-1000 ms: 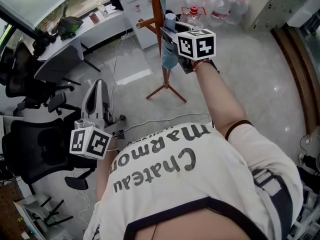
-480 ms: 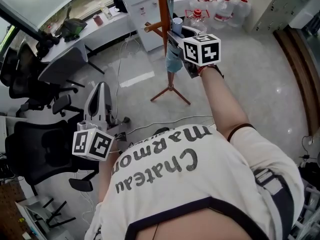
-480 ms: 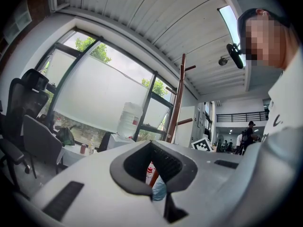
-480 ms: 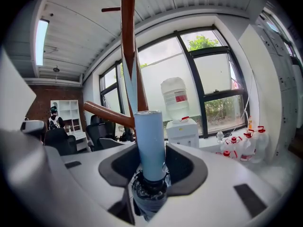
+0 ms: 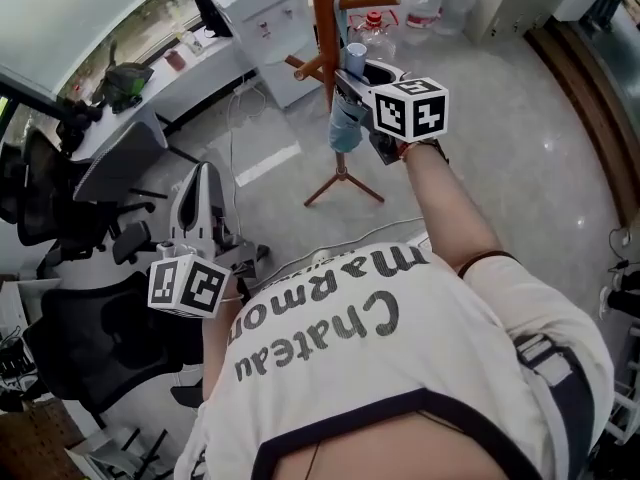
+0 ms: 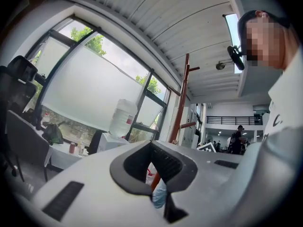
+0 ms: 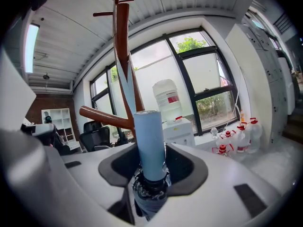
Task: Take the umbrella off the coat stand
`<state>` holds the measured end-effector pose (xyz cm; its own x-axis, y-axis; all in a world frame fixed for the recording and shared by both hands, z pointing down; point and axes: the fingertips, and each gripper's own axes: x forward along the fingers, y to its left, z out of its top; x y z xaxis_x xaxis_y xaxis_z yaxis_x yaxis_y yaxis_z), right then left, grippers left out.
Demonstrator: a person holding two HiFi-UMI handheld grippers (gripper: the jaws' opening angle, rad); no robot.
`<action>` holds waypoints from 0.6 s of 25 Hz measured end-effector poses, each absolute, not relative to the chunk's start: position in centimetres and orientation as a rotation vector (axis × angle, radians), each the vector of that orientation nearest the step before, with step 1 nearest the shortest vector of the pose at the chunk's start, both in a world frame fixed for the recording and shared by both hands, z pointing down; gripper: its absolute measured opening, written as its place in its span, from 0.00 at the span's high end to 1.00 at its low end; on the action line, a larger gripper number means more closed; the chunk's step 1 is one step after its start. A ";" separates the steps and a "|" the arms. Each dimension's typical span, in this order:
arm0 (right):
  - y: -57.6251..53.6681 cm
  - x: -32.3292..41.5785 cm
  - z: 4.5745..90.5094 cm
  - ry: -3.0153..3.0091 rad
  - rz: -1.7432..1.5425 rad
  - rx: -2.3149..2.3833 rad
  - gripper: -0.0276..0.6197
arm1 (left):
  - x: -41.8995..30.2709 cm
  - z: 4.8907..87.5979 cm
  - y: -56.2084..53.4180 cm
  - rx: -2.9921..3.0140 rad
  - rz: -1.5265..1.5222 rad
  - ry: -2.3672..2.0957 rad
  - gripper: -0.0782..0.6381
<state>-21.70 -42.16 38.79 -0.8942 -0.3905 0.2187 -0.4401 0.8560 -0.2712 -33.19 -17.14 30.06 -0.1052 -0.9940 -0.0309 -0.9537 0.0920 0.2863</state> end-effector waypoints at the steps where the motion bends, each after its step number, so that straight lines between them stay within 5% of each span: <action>1: -42.1 -21.6 38.8 -2.870 0.482 0.672 0.68 | -33.5 29.8 -17.5 1.995 -0.353 -2.177 0.88; 15: -42.2 -20.4 38.6 -2.763 0.407 0.836 0.69 | -34.1 28.2 -20.3 2.130 -0.426 -2.064 0.88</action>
